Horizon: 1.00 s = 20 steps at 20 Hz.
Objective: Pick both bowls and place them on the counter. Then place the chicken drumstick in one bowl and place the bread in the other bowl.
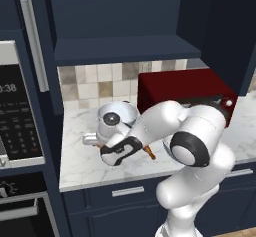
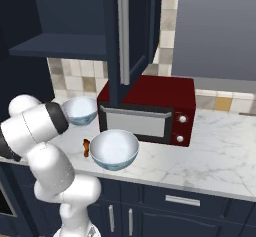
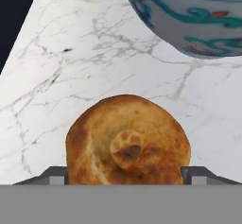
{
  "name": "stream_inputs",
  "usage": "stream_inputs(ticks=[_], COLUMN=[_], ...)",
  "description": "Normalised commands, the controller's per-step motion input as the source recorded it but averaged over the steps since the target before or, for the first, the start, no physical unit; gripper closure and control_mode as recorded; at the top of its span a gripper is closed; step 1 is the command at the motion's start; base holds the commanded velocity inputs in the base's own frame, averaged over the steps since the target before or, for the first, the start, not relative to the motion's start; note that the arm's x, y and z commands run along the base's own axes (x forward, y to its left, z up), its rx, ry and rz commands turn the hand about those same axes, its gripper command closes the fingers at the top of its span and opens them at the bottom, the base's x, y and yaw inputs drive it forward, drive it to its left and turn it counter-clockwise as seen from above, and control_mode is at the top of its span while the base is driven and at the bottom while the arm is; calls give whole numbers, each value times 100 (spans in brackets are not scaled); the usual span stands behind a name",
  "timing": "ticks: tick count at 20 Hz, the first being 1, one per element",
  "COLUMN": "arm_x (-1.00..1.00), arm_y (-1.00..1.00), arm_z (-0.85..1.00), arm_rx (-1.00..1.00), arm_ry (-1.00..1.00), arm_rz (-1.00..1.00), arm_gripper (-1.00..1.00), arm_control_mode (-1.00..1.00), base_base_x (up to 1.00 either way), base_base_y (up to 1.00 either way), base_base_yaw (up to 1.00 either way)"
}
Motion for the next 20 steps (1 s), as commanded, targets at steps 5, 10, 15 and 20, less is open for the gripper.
stream_inputs(ticks=[5,10,15,20], arm_x=[-21,-19,-24,-15], arm_y=[-12,-18,-9,-15], arm_z=[70,78,83,70], arm_rx=[7,5,0,0], arm_ry=[0,0,-3,-8], arm_rz=[0,0,0,0], arm_gripper=[100,100,100,100], arm_control_mode=[-100,-100,-100,-100], base_base_x=[0,0,0,0], base_base_y=[0,0,0,0], base_base_yaw=[0,0,0,0])
